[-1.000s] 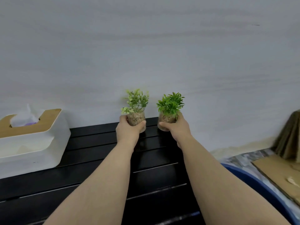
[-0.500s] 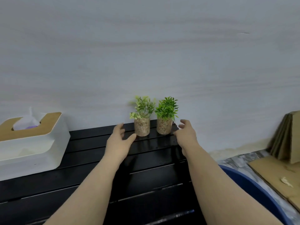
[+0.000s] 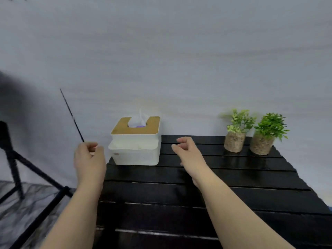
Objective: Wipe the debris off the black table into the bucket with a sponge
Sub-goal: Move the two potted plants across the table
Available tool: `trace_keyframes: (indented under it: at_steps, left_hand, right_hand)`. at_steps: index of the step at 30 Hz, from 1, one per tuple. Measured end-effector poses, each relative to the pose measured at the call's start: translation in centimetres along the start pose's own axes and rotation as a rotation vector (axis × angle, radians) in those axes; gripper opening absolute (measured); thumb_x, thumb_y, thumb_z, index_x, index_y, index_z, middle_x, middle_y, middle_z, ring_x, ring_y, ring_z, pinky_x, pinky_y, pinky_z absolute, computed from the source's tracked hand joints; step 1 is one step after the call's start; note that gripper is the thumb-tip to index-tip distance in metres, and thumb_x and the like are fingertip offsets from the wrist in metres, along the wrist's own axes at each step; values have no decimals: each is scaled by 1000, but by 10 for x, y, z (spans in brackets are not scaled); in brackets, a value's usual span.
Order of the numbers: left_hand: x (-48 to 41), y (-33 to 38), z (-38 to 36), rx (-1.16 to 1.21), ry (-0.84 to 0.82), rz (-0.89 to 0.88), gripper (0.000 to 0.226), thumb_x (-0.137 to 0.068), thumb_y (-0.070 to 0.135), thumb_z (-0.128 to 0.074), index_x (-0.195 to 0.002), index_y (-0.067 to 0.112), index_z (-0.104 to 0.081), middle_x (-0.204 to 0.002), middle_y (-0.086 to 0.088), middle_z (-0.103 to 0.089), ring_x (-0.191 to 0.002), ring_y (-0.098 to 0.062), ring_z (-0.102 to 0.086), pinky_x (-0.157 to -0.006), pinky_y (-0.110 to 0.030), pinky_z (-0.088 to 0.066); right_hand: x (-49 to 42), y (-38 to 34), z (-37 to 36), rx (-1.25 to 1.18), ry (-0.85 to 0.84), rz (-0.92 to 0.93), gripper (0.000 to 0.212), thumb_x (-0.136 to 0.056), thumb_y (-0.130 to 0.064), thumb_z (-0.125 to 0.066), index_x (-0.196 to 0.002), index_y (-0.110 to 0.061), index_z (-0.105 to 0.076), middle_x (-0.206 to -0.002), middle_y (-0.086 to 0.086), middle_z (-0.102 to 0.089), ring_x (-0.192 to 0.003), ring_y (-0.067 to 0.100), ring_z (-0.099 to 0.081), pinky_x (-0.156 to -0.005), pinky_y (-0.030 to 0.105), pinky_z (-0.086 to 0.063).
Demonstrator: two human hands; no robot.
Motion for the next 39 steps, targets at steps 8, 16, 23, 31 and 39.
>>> trace_keyframes:
  at_steps: [8,16,23,31,39]
  left_hand:
    - [-26,4,-57,191,-578,445,56,-91,58,-28,-136,26,-36,-136,-1,-48,-121,-22,-47,-99,-40,-37]
    - [44,36,-48,204,-792,265,46,-89,63,-23,-103,42,-61,-91,25,-69,-83,6,-63,-67,-21,-47]
    - [162,72,-68,234,-964,231,49,-72,80,-35,-112,56,-50,-107,32,-62,-103,5,-56,-85,-29,-44]
    - [278,134,-135,330,-1094,206,44,-68,83,-33,-104,64,-48,-106,36,-61,-98,11,-58,-92,-30,-40]
    - [328,147,-185,402,-1105,244,53,-77,72,-34,-125,51,-40,-124,25,-56,-119,-4,-50,-108,-41,-34]
  right_hand:
    - [-15,-18,-85,-185,-231,-91,69,-81,-64,-48,-138,-51,-11,-153,-14,-18,-138,19,-24,-113,44,-24]
    - [18,-17,-56,-260,-220,-108,81,-69,-76,-51,-137,-54,-13,-153,-19,-19,-141,15,-18,-115,52,-13]
    - [97,1,58,-279,-47,-101,74,-66,-79,-52,-132,-55,-29,-147,-21,-33,-138,9,-25,-116,51,-16]
    - [144,7,192,-311,152,-58,76,-57,-84,-53,-125,-52,-41,-141,-17,-42,-135,13,-31,-114,53,-20]
    - [136,32,255,-301,236,-113,69,-62,-83,-44,-123,-51,-39,-140,-14,-41,-132,18,-33,-113,53,-23]
Point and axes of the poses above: each hand's wrist, its own x-axis away from the middle knuckle, its own z-axis out of the back of the hand, y = z × x, the point moved 7 cm from there along -x, towards the middle knuckle
